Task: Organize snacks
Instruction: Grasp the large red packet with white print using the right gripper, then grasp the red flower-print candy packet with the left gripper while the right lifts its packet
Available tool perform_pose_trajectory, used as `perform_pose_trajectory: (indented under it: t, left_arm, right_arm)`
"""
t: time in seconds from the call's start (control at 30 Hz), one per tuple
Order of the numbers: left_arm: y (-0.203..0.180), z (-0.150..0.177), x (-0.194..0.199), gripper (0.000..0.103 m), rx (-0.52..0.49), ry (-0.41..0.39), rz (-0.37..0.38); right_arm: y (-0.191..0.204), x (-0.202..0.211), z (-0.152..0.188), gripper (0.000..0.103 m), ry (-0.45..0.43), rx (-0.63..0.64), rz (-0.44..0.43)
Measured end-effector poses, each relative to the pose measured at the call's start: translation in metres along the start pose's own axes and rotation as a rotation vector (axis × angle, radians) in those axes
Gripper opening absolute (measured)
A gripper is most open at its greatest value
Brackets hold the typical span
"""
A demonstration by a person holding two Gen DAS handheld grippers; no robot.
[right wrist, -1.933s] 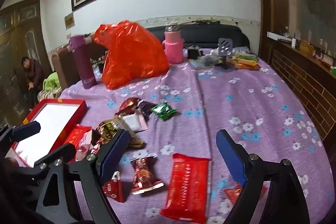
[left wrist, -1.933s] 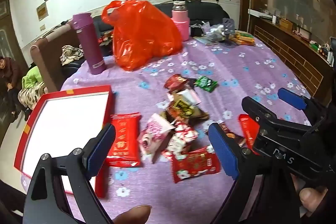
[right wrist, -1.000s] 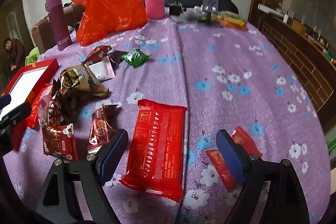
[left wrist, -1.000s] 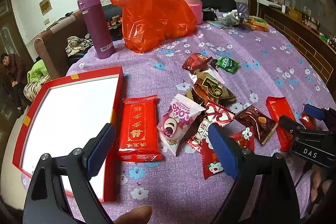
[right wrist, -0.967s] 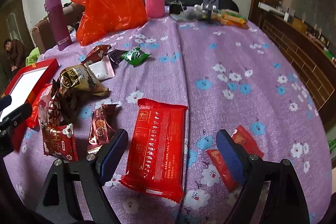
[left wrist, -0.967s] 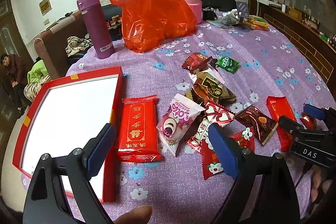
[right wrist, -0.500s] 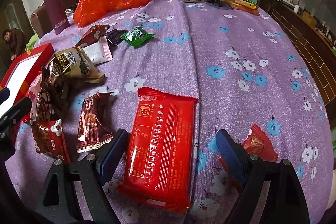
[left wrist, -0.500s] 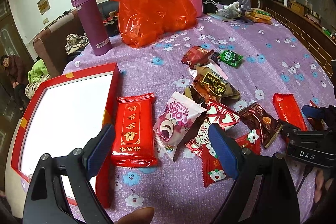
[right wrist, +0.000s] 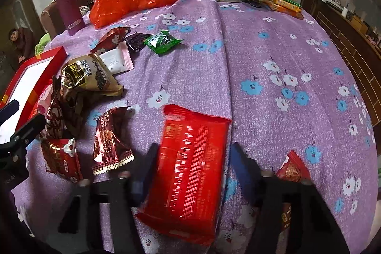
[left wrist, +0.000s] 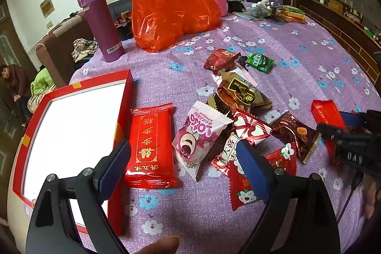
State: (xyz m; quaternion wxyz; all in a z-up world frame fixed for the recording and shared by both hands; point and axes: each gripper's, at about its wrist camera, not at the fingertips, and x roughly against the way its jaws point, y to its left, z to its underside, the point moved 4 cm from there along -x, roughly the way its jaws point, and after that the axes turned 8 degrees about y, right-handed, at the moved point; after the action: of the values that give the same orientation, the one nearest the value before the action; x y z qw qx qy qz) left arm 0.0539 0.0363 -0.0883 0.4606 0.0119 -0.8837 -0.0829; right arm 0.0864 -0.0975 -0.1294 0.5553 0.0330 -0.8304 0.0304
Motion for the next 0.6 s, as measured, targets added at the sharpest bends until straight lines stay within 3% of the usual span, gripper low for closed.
perform_pose_trajectory:
  t: [0.07, 0.33, 0.6]
  left_arm:
    - [0.002, 0.001, 0.003, 0.091, -0.013, 0.001, 0.017]
    - [-0.022, 0.002, 0.006, 0.090, -0.138, 0.018, 0.075]
    - [-0.053, 0.011, 0.013, 0.090, -0.289, 0.022, 0.158]
  right_arm:
    - [-0.004, 0.001, 0.000, 0.048, 0.010, 0.006, -0.019]
    - [-0.015, 0.004, 0.003, 0.047, -0.003, -0.002, -0.068]
    - [-0.032, 0.008, 0.007, 0.047, -0.009, -0.065, -0.224]
